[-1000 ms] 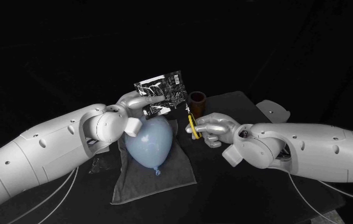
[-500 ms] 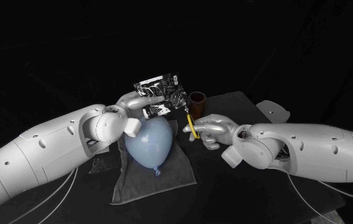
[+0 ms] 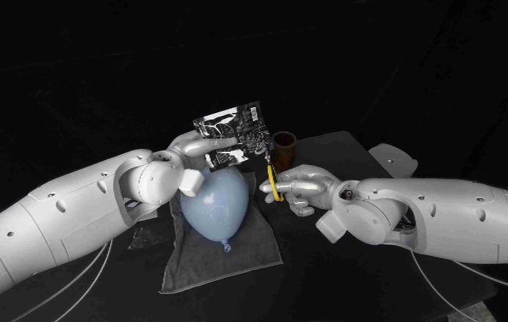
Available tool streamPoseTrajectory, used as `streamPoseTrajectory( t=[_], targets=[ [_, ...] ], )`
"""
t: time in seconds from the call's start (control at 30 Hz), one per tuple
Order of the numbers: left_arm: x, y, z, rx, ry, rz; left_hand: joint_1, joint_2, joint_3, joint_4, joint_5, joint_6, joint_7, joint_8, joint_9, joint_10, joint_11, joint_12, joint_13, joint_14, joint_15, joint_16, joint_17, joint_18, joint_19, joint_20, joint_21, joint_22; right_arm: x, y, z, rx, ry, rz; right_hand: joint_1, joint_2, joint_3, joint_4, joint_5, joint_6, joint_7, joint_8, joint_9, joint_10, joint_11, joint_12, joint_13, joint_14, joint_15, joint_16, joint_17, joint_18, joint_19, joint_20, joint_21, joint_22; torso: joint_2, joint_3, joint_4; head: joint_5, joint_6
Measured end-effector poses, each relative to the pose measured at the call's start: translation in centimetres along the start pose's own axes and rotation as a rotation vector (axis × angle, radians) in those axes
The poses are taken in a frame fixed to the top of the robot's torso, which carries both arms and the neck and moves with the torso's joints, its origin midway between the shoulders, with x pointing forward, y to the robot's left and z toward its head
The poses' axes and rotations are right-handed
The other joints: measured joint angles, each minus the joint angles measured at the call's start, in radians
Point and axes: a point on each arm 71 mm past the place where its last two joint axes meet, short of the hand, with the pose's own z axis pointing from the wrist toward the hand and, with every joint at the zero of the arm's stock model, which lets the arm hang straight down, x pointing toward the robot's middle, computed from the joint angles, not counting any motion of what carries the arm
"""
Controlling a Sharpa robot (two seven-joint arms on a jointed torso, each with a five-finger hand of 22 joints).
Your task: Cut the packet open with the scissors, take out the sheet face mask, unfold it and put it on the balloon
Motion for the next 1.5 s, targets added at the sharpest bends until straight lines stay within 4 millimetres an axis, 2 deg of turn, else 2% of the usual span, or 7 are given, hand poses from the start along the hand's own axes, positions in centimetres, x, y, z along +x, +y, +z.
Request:
streamPoseTrajectory(
  t=[0.23,0.33,0.47,1.13,1.23,1.33,1.5],
  targets=[
    [-0.06,-0.01,-0.02,0.0,-0.001,0.0,0.0,0.0,0.0,0.0,0.0,0.0,0.0,0.0,0.0,0.003,-0.003,0.0,0.0,0.0,0.0,0.0,0.0,0.0,0.0,0.0,0.0,0.0,-0.2,-0.05,0.08,0.007,-0.012,0.004,-0.038,-0.013,0.001,0.0,0.002,-0.004,-0.006,0.074,0.113,0.0,0.0,0.127,0.316,0.005,-0.007,0.012,0.039,-0.007,0.001,-0.019,0.003,0.0,0.0,-0.0005,0.0001,-0.001,-0.002],
    [-0.12,0.01,-0.04,0.0,-0.002,0.0,0.0,0.0,0.0,0.0,0.0,0.001,0.001,0.0,0.0,0.003,-0.003,-0.001,0.0,0.0,0.0,0.0,0.0,-0.001,0.0,0.0,0.0,0.0,-0.33,-0.08,0.1,0.01,-0.017,0.005,-0.118,-0.072,0.204,-0.014,0.006,-0.012,-0.015,0.113,0.182,0.003,-0.002,0.147,0.402,0.013,-0.015,0.032,0.069,-0.008,0.003,-0.021,0.024,0.0,0.0,-0.0006,0.0002,-0.002,-0.002],
    [-0.13,0.02,-0.05,-0.001,-0.002,0.0,0.0,0.0,0.0,0.0,0.0,0.001,0.001,0.0,0.0,0.003,-0.003,-0.001,0.0,0.0,0.0,0.0,0.0,-0.001,0.0,0.0,0.0,0.0,-0.4,-0.11,0.15,0.014,-0.02,0.006,-0.193,-0.111,0.294,-0.094,0.012,-0.006,-0.021,0.147,0.242,0.013,-0.012,0.168,0.402,0.028,-0.03,0.041,0.095,-0.008,0.001,-0.026,0.045,-0.001,0.0,-0.0006,0.0002,-0.002,-0.001],
    [-0.17,0.05,-0.08,-0.002,0.0,0.001,-0.013,0.0,0.005,-0.006,0.0,0.001,0.001,0.0,0.0,0.002,-0.002,-0.001,0.0,0.002,0.002,0.0,0.003,-0.001,0.0,0.0,0.0,0.0,-0.46,-0.2,0.42,0.028,-0.028,0.002,-0.246,-0.151,0.239,-0.097,0.012,0.02,-0.068,0.224,0.411,0.058,-0.056,0.221,0.403,0.099,-0.065,0.094,0.136,-0.008,-0.001,-0.038,0.08,0.0,0.0,-0.0007,0.0003,0.001,0.001],
    [-0.18,0.05,-0.09,-0.002,0.0,0.001,-0.013,0.0,0.005,-0.005,0.0,0.001,0.001,0.0,0.0,0.002,-0.002,-0.001,0.0,0.002,0.002,0.0,0.003,-0.002,0.0,0.0,0.0,0.0,-0.45,-0.19,0.43,0.026,-0.03,0.001,-0.256,-0.158,0.207,-0.096,0.002,0.004,-0.077,0.227,0.431,0.058,-0.056,0.303,0.403,0.064,-0.048,0.052,0.111,-0.008,-0.003,-0.038,0.012,0.0,0.0,-0.0007,0.0002,0.001,0.003],
    [-0.15,0.05,-0.09,-0.002,0.001,0.001,-0.013,0.0,0.005,-0.005,0.0,0.001,0.001,-0.001,0.0,0.002,-0.002,-0.001,0.0,0.002,0.002,0.0,0.003,-0.002,0.0,0.0,0.0,0.0,-0.41,-0.14,0.46,0.02,-0.029,0.0,-0.26,-0.154,0.174,-0.099,0.002,-0.027,-0.057,0.208,0.441,0.056,-0.058,0.39,0.452,0.027,-0.021,0.015,0.071,-0.009,-0.027,-0.026,-0.05,-0.006,0.0,-0.0007,-0.0001,0.001,0.005],
    [-0.15,0.01,-0.1,-0.001,0.002,0.001,-0.015,-0.001,0.005,-0.005,-0.001,0.0,0.0,0.004,0.0,0.002,-0.002,-0.003,-0.001,0.002,0.002,0.0,0.003,0.001,0.0,0.0,0.0,0.0,-0.43,-0.1,0.45,0.011,-0.028,-0.003,-0.243,-0.13,0.126,-0.105,0.002,-0.021,-0.061,0.185,0.445,0.033,-0.08,0.452,0.452,-0.011,-0.03,0.001,0.058,0.008,-0.042,-0.019,-0.066,-0.022,0.0,-0.0007,0.0,0.002,0.007]
  ],
)
